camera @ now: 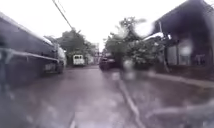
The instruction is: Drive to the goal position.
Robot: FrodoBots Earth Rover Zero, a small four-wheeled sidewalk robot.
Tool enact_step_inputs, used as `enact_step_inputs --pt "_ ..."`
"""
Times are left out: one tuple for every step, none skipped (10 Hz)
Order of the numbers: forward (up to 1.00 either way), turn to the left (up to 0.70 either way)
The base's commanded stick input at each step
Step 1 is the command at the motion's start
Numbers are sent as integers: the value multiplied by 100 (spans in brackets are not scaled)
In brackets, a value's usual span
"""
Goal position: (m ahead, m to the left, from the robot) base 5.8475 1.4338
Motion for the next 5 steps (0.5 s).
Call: enact_step_inputs --pt "100 0" --pt "100 0" --pt "100 0" --pt "100 0" --pt "100 0"
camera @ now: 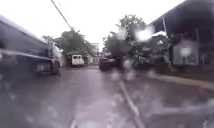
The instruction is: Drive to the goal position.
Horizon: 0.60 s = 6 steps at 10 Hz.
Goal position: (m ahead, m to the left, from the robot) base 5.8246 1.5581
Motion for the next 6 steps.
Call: enact_step_inputs --pt "100 0" --pt "100 0" --pt "100 0" --pt "100 0" --pt "100 0" --pt "100 0"
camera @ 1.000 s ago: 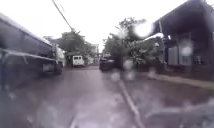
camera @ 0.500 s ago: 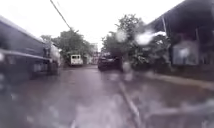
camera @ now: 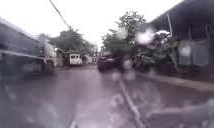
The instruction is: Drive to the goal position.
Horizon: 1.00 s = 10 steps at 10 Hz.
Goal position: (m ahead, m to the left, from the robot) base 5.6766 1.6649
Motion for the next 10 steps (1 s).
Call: enact_step_inputs --pt "100 0" --pt "100 0" --pt "100 0" --pt "100 0" --pt "100 0" --pt "100 0" --pt "100 0" --pt "100 0" --pt "100 0" --pt "100 0"
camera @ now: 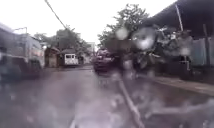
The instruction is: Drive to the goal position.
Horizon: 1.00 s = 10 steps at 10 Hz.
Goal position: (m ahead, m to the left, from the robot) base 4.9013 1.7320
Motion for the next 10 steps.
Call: enact_step_inputs --pt "100 0" --pt "100 0" --pt "100 0" --pt "100 0" --pt "100 0" --pt "100 0" --pt "100 0" --pt "100 0" --pt "100 0" --pt "100 0"
